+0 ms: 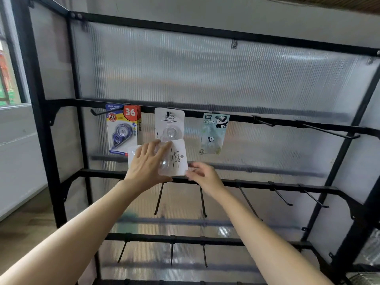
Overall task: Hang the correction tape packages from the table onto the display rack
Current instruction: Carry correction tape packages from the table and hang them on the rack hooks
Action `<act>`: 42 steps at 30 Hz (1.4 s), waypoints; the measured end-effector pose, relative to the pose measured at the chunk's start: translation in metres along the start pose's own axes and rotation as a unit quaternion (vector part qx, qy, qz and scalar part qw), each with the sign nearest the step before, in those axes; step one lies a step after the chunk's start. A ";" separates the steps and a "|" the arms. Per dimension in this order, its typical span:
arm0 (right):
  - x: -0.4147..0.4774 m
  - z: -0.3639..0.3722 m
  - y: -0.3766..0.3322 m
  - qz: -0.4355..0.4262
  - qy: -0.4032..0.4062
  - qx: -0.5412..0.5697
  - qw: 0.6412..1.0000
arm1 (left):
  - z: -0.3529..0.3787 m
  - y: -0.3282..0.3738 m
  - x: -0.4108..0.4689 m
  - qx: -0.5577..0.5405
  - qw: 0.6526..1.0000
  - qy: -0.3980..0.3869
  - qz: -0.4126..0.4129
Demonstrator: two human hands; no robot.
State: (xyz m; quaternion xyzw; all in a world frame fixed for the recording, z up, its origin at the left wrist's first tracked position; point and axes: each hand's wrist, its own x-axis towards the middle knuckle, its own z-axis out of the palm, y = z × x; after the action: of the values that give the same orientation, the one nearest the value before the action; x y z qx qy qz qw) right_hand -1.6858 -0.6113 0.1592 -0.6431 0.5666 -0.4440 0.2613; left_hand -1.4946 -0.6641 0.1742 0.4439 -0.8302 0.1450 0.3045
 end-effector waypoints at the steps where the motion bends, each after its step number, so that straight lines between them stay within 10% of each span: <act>1: -0.002 0.006 -0.002 -0.002 -0.010 0.042 0.999 | 0.001 0.004 0.000 0.005 1.000 0.001 0.006; 11: 0.006 -0.010 -0.014 -0.008 0.044 0.033 0.998 | -0.008 0.002 -0.009 -0.156 0.986 0.044 -0.047; 16: 0.020 -0.039 -0.034 -0.052 -0.021 -0.151 0.987 | -0.018 -0.013 -0.010 -0.478 0.858 -0.058 -0.180; 21: 0.028 -0.045 -0.052 -0.084 -0.029 -0.184 0.979 | -0.016 -0.016 -0.020 -0.531 0.822 -0.116 -0.170; 27: 0.021 -0.034 -0.028 -0.055 0.019 -0.086 0.995 | -0.031 -0.023 -0.008 -0.584 0.786 0.006 -0.205; 42: 0.000 -0.016 0.047 -0.027 0.118 -0.317 0.941 | -0.033 -0.022 0.015 -0.561 0.792 0.003 -0.243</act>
State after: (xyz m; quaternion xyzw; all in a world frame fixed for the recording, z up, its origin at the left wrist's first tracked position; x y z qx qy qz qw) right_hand -1.7228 -0.6196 0.1268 -0.6508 0.6869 -0.3213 -0.0370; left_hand -1.4705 -0.6689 0.2083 0.3816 -0.6299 -0.4230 0.5279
